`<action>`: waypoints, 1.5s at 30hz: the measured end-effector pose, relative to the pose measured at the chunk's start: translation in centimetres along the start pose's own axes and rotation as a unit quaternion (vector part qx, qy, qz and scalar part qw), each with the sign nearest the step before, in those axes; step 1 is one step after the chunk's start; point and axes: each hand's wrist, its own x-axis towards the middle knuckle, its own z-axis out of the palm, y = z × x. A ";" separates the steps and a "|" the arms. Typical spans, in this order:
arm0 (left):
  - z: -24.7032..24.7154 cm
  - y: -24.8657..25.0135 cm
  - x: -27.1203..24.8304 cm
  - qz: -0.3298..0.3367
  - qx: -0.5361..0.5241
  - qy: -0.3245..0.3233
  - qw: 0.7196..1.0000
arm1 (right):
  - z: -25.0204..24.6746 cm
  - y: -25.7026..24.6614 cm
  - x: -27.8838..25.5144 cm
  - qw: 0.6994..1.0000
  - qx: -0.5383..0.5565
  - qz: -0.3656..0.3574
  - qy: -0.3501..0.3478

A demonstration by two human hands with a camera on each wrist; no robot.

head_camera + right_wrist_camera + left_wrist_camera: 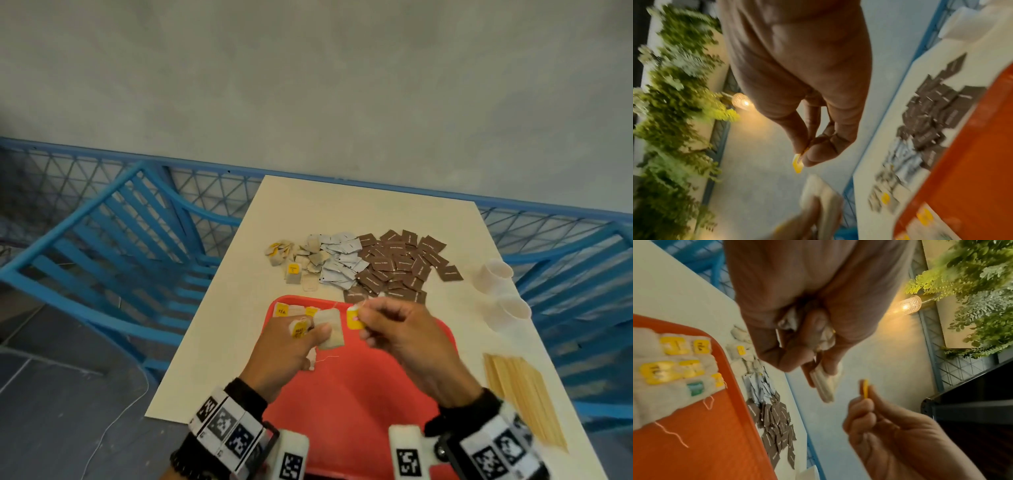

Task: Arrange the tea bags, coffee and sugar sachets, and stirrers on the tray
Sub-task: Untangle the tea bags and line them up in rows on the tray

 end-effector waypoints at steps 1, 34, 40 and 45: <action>-0.4 -0.3 -0.2 -0.008 0.003 0.001 1.000 | 0.9 1.2 0.2 1.000 -0.018 0.010 -0.009; -10.7 -13.2 1.9 -0.157 0.347 0.065 0.922 | 10.0 15.2 7.5 0.960 -0.169 0.221 0.009; -10.7 -16.5 3.0 -0.198 0.359 0.068 0.909 | 11.1 16.9 8.4 0.953 -0.203 0.224 0.022; -10.2 -17.3 3.5 -0.191 0.393 0.052 0.898 | 11.8 17.8 8.8 0.934 -0.281 0.210 0.060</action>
